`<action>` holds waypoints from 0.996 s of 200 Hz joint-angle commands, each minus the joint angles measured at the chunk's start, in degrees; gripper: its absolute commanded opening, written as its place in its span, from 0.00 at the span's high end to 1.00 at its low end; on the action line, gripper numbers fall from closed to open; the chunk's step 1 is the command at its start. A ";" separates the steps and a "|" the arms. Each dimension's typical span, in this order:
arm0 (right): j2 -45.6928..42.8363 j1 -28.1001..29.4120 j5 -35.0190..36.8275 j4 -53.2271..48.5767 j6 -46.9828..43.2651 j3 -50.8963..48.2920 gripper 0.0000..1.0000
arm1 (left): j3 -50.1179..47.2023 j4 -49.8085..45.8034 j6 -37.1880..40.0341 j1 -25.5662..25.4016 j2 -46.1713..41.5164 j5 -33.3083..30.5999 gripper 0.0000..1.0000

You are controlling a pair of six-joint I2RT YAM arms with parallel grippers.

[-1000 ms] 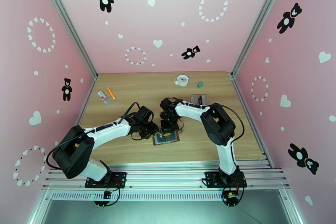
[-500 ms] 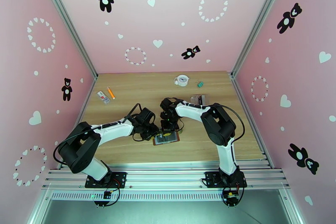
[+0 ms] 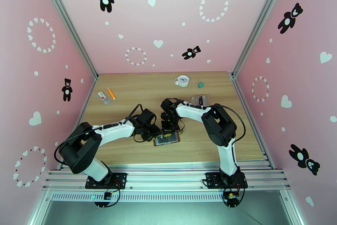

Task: Put the credit cards into the card holder

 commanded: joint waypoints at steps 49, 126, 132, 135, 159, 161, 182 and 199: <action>0.54 0.22 3.68 -2.82 0.82 -2.36 0.98 | 1.83 -6.06 0.78 -0.82 -2.83 -2.79 0.69; 0.71 0.11 3.38 -2.65 0.77 -1.87 0.98 | 1.40 -0.83 0.37 -1.53 -1.19 -0.16 0.70; 0.72 0.11 3.25 -2.66 0.73 -1.84 0.98 | 1.40 -0.86 0.28 -1.54 -1.13 -0.24 0.70; 0.70 0.11 3.20 -2.67 0.73 -1.79 0.98 | 1.39 -0.87 0.22 -1.54 -1.17 -0.32 0.70; 0.16 0.02 2.60 -2.66 1.16 -1.28 0.98 | 1.31 -1.44 -0.11 -1.54 -1.62 -1.10 0.70; 0.05 0.04 2.53 -2.65 1.17 -1.23 0.98 | 1.31 -1.61 -0.15 -1.54 -1.71 -1.19 0.70; -1.22 -0.05 2.36 -2.54 1.79 -0.39 0.95 | 1.31 -1.74 -0.70 -1.54 -2.03 -1.54 0.72; -2.15 -0.16 2.36 -2.74 2.20 0.42 0.91 | -1.04 -2.55 -1.12 -1.54 -2.42 -2.12 0.74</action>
